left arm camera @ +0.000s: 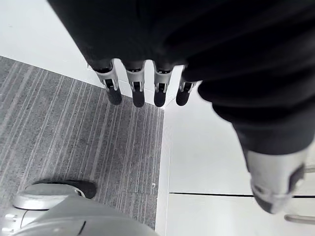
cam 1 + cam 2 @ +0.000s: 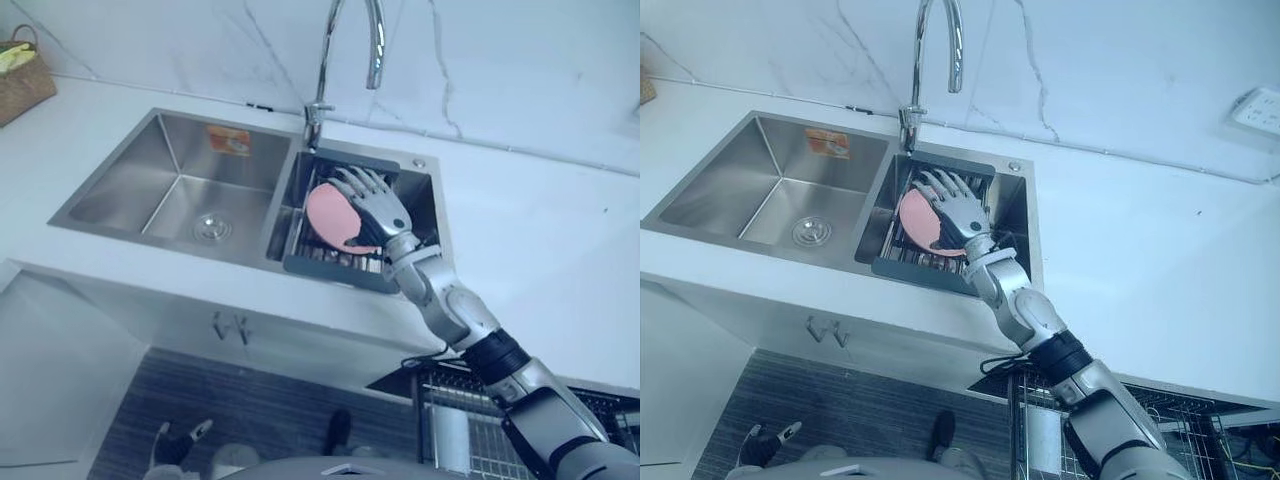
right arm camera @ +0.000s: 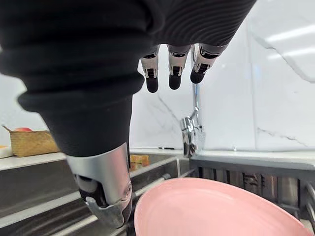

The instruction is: Walk over to the sink, pick up the cup, carry it to the dishwasher, place the cup inside the dishwasher, then close the dishwasher door

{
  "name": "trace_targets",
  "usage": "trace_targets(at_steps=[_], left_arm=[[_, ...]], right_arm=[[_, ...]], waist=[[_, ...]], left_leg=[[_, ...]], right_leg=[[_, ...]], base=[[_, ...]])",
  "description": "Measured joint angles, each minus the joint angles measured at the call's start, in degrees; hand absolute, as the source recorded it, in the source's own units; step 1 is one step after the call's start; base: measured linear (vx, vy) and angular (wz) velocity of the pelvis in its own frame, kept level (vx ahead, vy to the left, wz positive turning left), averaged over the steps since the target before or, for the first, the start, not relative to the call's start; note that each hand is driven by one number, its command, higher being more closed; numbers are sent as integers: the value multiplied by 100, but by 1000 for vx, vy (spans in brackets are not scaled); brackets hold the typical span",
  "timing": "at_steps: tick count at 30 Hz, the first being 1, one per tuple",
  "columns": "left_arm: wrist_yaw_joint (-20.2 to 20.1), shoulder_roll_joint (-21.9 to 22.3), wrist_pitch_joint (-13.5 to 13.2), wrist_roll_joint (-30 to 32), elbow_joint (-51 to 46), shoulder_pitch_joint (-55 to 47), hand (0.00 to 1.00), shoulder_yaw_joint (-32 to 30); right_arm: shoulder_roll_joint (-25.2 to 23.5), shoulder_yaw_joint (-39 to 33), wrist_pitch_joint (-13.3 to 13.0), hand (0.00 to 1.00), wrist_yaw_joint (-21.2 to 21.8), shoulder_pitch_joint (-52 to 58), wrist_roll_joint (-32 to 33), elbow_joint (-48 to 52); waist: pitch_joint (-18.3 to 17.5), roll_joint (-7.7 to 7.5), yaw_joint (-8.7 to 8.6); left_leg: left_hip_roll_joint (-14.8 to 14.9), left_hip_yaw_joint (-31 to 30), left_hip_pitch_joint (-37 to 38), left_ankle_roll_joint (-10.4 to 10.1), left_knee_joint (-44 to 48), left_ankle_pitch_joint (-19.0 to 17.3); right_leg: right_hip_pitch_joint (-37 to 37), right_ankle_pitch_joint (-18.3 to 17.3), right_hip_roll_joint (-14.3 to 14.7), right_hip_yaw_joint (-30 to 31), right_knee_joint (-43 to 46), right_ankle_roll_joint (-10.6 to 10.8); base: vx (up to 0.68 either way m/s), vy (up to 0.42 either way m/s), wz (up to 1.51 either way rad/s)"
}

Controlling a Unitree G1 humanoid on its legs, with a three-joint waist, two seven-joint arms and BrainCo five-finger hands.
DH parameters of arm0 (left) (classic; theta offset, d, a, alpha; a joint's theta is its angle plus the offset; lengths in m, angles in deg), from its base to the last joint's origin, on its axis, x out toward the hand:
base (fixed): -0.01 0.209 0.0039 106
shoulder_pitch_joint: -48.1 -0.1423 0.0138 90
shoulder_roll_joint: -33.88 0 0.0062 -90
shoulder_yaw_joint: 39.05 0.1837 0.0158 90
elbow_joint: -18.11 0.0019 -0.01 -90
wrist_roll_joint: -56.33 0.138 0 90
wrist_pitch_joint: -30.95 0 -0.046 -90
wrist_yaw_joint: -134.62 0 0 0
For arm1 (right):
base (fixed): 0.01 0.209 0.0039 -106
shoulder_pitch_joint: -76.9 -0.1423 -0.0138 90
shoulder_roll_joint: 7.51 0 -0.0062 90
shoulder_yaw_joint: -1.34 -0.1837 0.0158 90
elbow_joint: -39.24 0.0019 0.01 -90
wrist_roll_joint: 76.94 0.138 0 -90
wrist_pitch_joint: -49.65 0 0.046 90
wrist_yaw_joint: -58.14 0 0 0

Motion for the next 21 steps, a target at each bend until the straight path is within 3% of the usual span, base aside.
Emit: trace_targets(at_steps=[3, 9, 16, 21], left_arm=[[10, 9, 27, -23, -7, -50, 0, -4], [135, 83, 59, -224, -133, -135, 0, -271], [214, 157, -25, -230, -176, -242, 0, -455], [218, 151, -247, -301, -172, -301, 0, -669]], right_arm=[[-27, -589, 234, 0, 185, 508, 500, 486], [-303, -1270, 350, 0, 282, 1143, 1143, 927], [-551, -1520, 371, 0, 216, 1503, 1148, 1165], [-938, -1540, 671, 0, -77, 1626, 1133, 1065]], waist=[[-2, -5, 21], [-30, -136, -25], [51, -243, -20], [106, -332, -6]], left_leg=[[-40, -24, -11, 14, 10, 6], [-27, -62, -91, 36, 119, -33], [-10, -104, -182, 52, 231, -107], [-4, -126, -295, 7, 336, -177]], right_leg=[[17, 0, -40, -25, 0, 3], [12, -64, -30, -65, 0, 21], [-16, -118, -15, -107, 1, -16], [-58, -107, -18, -128, 34, 54]], base=[[6, 15, 6], [-8, -3, 2], [-11, -2, 2], [47, 21, 2]])
